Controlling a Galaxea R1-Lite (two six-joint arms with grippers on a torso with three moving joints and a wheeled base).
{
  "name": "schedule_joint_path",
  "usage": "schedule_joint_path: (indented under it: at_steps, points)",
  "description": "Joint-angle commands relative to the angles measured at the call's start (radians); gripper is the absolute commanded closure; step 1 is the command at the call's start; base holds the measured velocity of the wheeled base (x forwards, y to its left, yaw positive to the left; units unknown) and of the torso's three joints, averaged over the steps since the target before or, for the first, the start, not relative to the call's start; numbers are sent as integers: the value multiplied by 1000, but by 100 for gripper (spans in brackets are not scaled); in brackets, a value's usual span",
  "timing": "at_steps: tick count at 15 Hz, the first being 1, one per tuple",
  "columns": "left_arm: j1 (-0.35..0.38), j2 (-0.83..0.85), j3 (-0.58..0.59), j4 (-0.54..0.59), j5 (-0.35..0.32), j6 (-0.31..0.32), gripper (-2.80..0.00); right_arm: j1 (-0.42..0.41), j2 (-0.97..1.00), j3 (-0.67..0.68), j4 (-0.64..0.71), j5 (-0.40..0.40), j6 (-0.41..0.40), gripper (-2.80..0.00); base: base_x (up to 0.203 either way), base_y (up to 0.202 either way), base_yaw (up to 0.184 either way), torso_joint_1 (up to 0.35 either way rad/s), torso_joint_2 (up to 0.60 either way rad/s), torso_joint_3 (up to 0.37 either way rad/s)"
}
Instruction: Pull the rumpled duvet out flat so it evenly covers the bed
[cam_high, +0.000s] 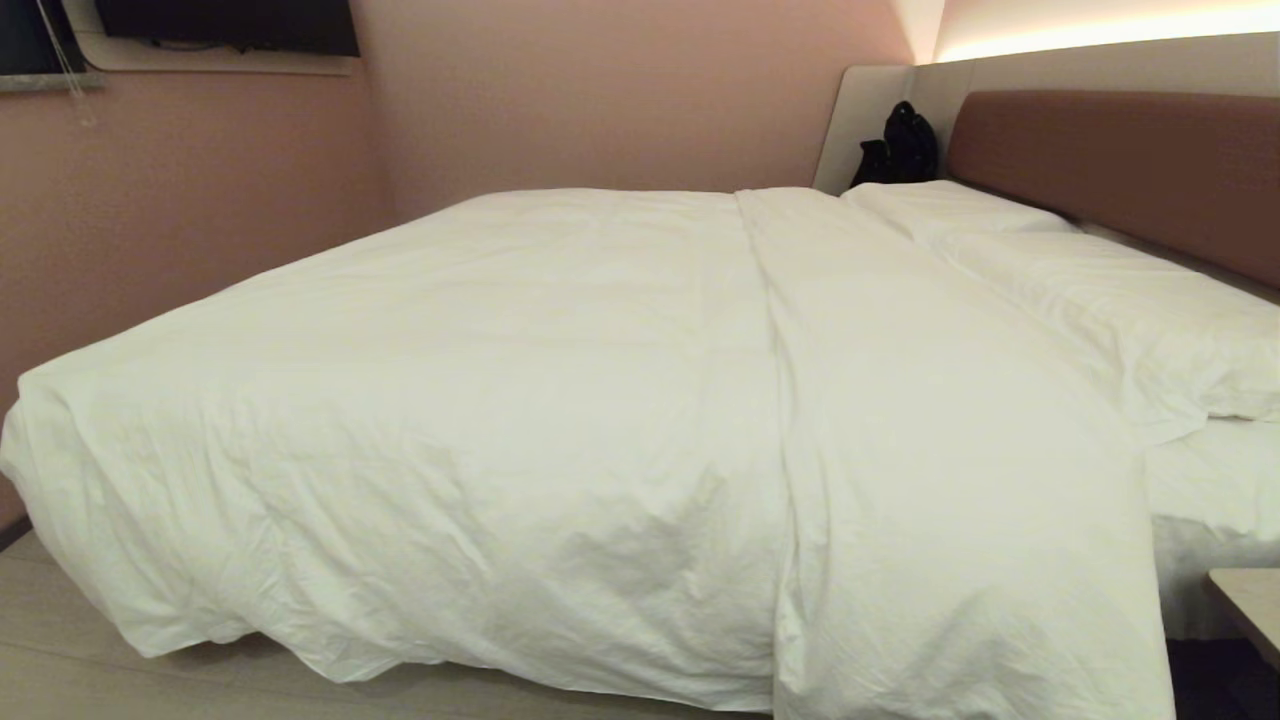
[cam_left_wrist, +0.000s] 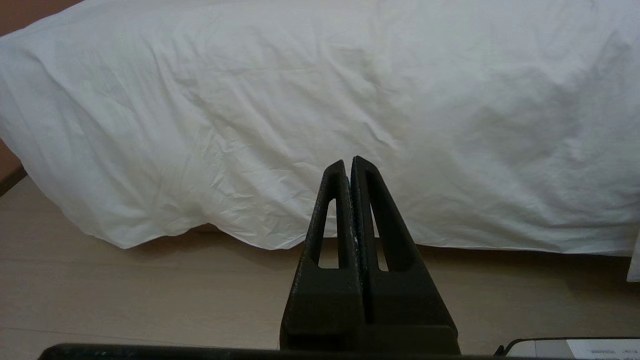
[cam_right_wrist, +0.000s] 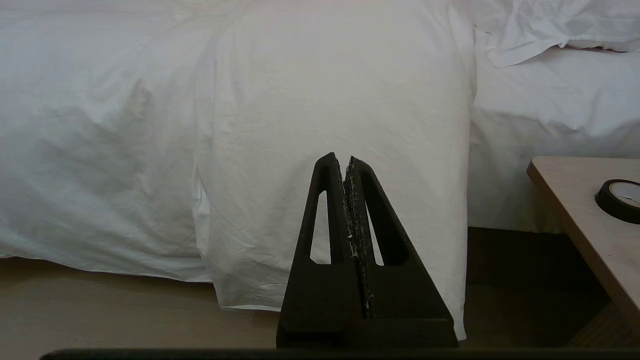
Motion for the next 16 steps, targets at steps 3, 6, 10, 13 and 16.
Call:
schedule_joint_path:
  at_steps: [3,6,10,13,16]
  points:
    - [0,0,1,0,0,-1,0,0,0,0,0,0,0,0,0,0,0,0,0,0]
    - [0,0,0,0,0,-2,0,0,0,0,0,0,0,0,0,0,0,0,0,0]
    - [0,0,0,0,1,-2,0,0,0,0,0,0,0,0,0,0,0,0,0,0]
    - [0,0,0,0,1,-1,0,0,0,0,0,0,0,0,0,0,0,0,0,0]
    - [0,0,0,0,1,-2,0,0,0,0,0,0,0,0,1,83,2,0,-1,0]
